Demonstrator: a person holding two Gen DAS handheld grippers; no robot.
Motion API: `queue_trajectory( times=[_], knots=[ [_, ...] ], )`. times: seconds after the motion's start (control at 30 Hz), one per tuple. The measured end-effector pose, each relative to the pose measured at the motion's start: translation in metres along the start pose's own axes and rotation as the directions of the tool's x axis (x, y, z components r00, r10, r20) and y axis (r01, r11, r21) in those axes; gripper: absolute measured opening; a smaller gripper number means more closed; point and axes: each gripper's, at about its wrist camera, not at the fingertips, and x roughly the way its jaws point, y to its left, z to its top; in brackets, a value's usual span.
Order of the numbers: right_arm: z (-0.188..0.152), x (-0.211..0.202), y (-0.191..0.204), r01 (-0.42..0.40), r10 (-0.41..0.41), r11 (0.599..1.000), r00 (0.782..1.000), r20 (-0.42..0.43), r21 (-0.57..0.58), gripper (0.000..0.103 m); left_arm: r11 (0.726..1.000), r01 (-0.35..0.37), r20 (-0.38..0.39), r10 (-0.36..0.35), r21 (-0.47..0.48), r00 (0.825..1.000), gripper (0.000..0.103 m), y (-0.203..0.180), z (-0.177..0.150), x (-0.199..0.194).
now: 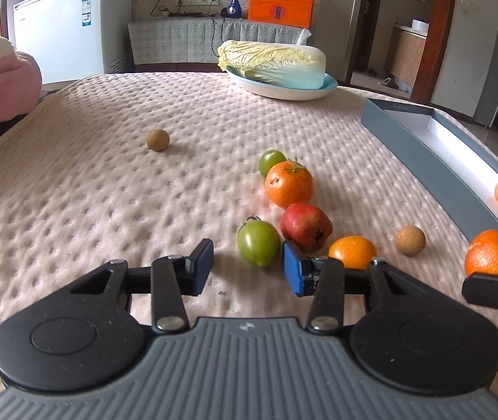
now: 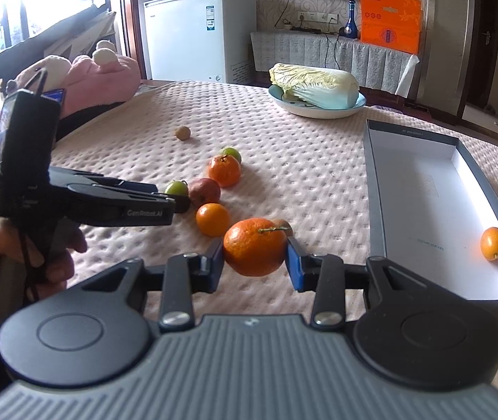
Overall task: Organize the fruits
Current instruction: 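Grasp the green tomato with the left tool while the right tool holds the mandarin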
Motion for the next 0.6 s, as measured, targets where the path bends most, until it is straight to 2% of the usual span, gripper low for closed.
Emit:
queue_trajectory(
  times=[0.13, 0.23, 0.6],
  knots=[
    [-0.001, 0.002, 0.001, 0.005, -0.005, 1.000, 1.000, -0.004, -0.012, 0.040, 1.000, 0.001, 0.007, -0.001, -0.007, 1.000, 0.041, 0.000, 0.001, 0.003],
    [0.000, 0.004, 0.000, 0.008, -0.008, 1.000, 1.000, -0.007, -0.009, 0.040, 1.000, -0.001, 0.009, 0.000, 0.006, 1.000, 0.031, -0.002, 0.001, 0.004],
    [0.003, 0.003, 0.003, 0.002, -0.002, 1.000, 1.000, 0.020, -0.005, 0.040, 0.999, -0.038, 0.020, 0.039, -0.006, 0.999, 0.029, 0.001, 0.007, -0.007]
  ],
)
